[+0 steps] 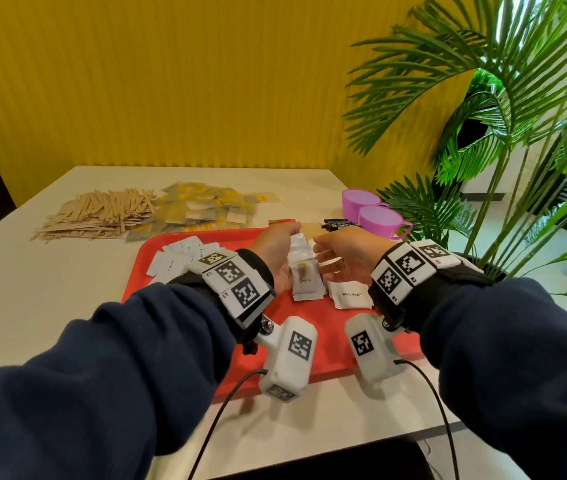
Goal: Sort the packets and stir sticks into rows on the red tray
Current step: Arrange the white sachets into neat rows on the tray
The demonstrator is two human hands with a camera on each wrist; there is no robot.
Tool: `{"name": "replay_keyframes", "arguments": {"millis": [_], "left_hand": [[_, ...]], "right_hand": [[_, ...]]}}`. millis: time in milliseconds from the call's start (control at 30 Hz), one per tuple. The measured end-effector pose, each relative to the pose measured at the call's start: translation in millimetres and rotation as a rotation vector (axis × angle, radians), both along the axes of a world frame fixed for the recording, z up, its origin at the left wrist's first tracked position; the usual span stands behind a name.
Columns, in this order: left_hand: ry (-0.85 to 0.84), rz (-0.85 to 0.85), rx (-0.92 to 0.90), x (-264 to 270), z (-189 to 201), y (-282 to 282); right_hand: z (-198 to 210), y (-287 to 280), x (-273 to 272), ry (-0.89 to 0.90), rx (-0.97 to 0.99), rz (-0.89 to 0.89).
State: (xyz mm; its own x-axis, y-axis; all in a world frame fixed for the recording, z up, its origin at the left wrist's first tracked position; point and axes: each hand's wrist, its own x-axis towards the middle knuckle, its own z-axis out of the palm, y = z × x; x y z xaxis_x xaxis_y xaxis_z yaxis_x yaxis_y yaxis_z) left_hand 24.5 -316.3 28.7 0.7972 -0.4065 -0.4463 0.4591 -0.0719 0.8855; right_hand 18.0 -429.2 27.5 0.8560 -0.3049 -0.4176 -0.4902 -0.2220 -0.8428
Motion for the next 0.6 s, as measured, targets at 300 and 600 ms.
{"name": "replay_keyframes", "arguments": {"millis": [300,600], "left_hand": [[0.059,-0.003,-0.045,1,-11,4],[-0.015,-0.010,-0.021,-9,-2,5]], "right_hand": [[-2,-2,-1,0.064,0.000,0.049],[-2,-7,-3,0.039,-0.014,0.046]]}}
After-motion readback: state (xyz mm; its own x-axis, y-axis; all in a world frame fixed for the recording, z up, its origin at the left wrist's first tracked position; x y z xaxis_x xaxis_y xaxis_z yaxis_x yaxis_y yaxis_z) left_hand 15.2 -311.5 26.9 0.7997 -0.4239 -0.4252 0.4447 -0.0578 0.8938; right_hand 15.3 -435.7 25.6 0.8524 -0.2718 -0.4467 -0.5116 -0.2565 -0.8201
